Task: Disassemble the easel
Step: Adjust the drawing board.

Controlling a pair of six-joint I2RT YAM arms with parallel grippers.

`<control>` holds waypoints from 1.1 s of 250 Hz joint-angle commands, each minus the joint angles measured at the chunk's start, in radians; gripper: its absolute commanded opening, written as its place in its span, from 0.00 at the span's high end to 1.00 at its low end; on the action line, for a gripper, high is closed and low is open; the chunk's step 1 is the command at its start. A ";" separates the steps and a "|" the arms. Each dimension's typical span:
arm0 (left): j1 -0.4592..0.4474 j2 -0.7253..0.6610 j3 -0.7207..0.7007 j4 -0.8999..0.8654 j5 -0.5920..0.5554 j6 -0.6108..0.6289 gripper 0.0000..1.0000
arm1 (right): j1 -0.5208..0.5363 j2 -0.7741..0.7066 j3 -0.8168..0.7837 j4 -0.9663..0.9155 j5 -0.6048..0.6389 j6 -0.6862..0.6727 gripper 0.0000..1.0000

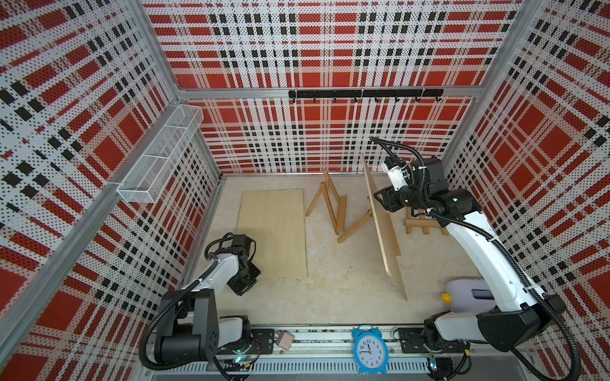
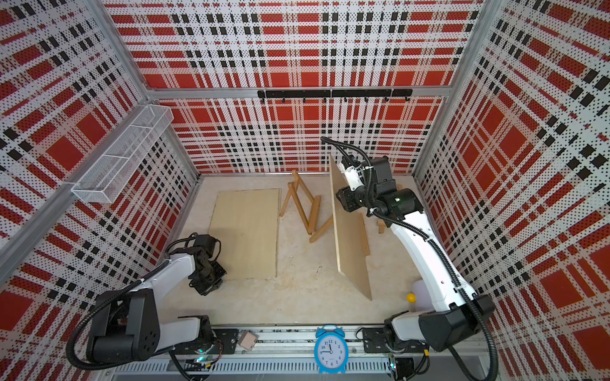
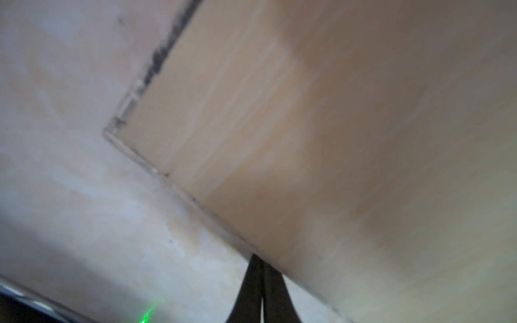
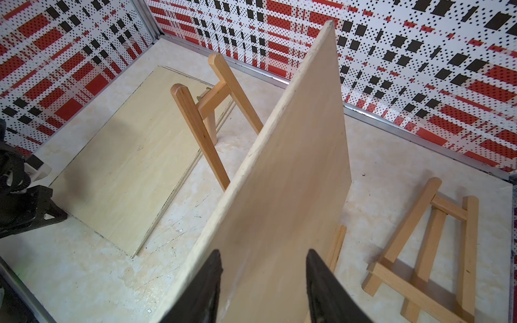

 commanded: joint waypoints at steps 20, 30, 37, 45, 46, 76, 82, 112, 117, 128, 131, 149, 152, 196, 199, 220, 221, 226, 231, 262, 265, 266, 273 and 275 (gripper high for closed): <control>0.017 0.042 0.044 0.117 -0.032 0.028 0.92 | 0.003 0.006 0.029 0.016 0.005 0.000 0.49; 0.017 0.048 0.048 0.118 -0.031 0.028 0.92 | 0.002 0.004 0.029 0.015 0.006 0.000 0.49; 0.016 0.052 0.049 0.120 -0.031 0.028 0.92 | 0.003 0.004 0.029 0.015 0.005 0.001 0.49; 0.016 0.054 0.051 0.121 -0.030 0.030 0.92 | 0.002 0.004 0.029 0.015 0.006 0.002 0.49; 0.017 0.055 0.051 0.121 -0.030 0.030 0.92 | 0.002 0.004 0.028 0.016 0.006 0.002 0.49; 0.017 0.067 0.054 0.128 -0.025 0.032 0.93 | 0.003 0.004 0.026 0.016 0.008 0.005 0.49; 0.017 0.069 0.054 0.130 -0.025 0.035 0.93 | 0.002 0.004 0.026 0.015 0.009 0.005 0.50; 0.017 0.073 0.054 0.128 -0.026 0.038 0.93 | 0.002 0.006 0.029 0.015 0.009 0.006 0.49; 0.016 0.074 0.054 0.127 -0.026 0.039 0.93 | 0.003 0.006 0.029 0.015 0.008 0.006 0.49; 0.016 0.072 0.052 0.125 -0.028 0.039 0.93 | 0.003 0.007 0.031 0.016 0.009 0.006 0.49; 0.017 0.071 0.051 0.124 -0.028 0.039 0.93 | 0.003 0.008 0.031 0.016 0.009 0.006 0.49; 0.016 0.062 0.049 0.118 -0.031 0.041 0.93 | 0.004 0.007 0.031 0.015 0.009 0.008 0.49; 0.017 0.060 0.049 0.116 -0.032 0.041 0.93 | 0.002 0.007 0.031 0.016 0.009 0.009 0.49; 0.036 0.020 0.040 0.095 -0.032 0.054 0.91 | 0.002 0.009 0.030 0.014 0.006 0.009 0.49; 0.037 0.017 0.040 0.093 -0.030 0.055 0.91 | 0.001 0.009 0.031 0.015 0.006 0.009 0.49; 0.042 -0.009 0.041 0.070 -0.025 0.064 0.88 | 0.003 0.008 0.031 0.015 0.004 0.011 0.46; 0.042 -0.011 0.042 0.069 -0.028 0.064 0.87 | 0.003 0.008 0.031 0.015 0.004 0.012 0.46; 0.043 -0.019 0.041 0.063 -0.023 0.067 0.86 | 0.003 0.007 0.031 0.016 0.004 0.011 0.46; 0.043 -0.029 0.043 0.054 -0.023 0.068 0.84 | 0.002 0.007 0.031 0.015 0.002 0.011 0.46; 0.043 -0.118 0.059 0.002 -0.012 0.075 0.74 | 0.002 0.007 0.033 0.015 -0.004 0.011 0.45; 0.043 -0.129 0.062 -0.004 -0.008 0.076 0.74 | 0.002 0.007 0.034 0.015 -0.005 0.010 0.45; 0.043 -0.132 0.062 -0.004 -0.007 0.076 0.74 | 0.002 0.007 0.034 0.015 -0.005 0.010 0.45; 0.041 -0.154 0.069 -0.019 0.004 0.076 0.73 | 0.002 0.007 0.035 0.016 -0.007 0.009 0.45; 0.042 -0.161 0.071 -0.022 0.007 0.076 0.73 | 0.003 0.007 0.035 0.015 -0.007 0.009 0.45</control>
